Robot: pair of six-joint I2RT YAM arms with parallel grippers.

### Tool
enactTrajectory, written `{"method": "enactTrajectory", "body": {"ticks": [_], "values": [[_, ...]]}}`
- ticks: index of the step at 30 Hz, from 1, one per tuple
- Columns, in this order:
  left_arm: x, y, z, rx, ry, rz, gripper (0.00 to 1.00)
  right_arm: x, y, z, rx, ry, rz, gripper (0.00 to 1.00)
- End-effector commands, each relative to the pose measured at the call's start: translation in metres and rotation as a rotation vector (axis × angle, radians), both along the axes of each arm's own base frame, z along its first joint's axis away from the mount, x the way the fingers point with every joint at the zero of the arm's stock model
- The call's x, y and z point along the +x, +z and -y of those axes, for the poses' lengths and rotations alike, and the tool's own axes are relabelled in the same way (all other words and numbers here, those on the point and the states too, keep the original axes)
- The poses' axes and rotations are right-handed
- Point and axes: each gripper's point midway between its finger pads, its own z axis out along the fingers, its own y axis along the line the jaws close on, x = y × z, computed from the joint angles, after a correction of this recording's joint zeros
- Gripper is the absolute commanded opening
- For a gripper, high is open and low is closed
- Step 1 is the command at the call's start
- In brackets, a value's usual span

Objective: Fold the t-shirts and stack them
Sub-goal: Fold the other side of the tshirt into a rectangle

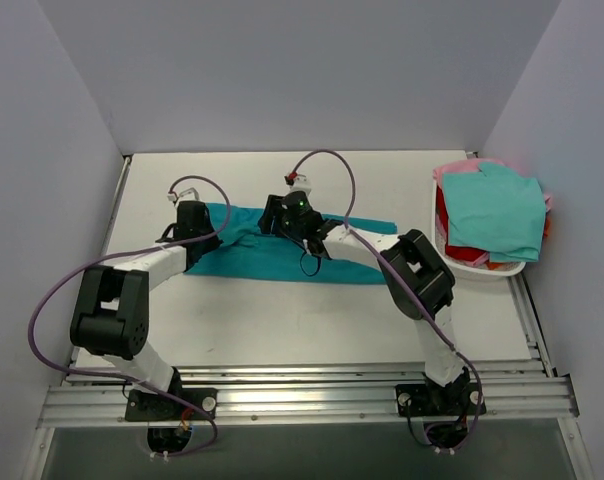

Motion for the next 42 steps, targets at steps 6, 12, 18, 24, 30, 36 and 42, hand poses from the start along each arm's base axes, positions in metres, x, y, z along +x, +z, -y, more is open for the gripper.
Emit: {"method": "enactTrajectory", "body": {"ticks": [6, 12, 18, 24, 30, 36, 42], "values": [[-0.053, 0.014, 0.027, 0.086, 0.003, -0.001, 0.21, 0.005, 0.001, -0.018, 0.021, 0.012, 0.016, 0.53], [-0.084, 0.000, 0.034, 0.148, 0.025, -0.075, 0.77, 0.017, 0.017, -0.029, 0.026, 0.019, 0.040, 0.54], [-0.100, 0.007, 0.035, 0.157, 0.081, -0.049, 0.94, 0.034, 0.053, -0.043, 0.044, 0.030, 0.097, 0.54], [-0.087, 0.040, 0.031, 0.129, 0.133, 0.065, 0.94, 0.045, 0.073, -0.067, 0.098, 0.083, 0.123, 0.52], [-0.093, 0.071, 0.024, 0.088, 0.149, 0.152, 0.94, 0.050, 0.057, -0.087, 0.129, 0.131, 0.100, 0.13], [-0.100, 0.101, 0.012, 0.069, 0.159, 0.214, 0.94, 0.050, 0.018, -0.096, 0.130, 0.145, 0.040, 0.02], [-0.100, 0.108, 0.008, 0.054, 0.162, 0.238, 0.94, 0.045, -0.007, -0.095, 0.132, 0.144, 0.001, 0.01]]}}
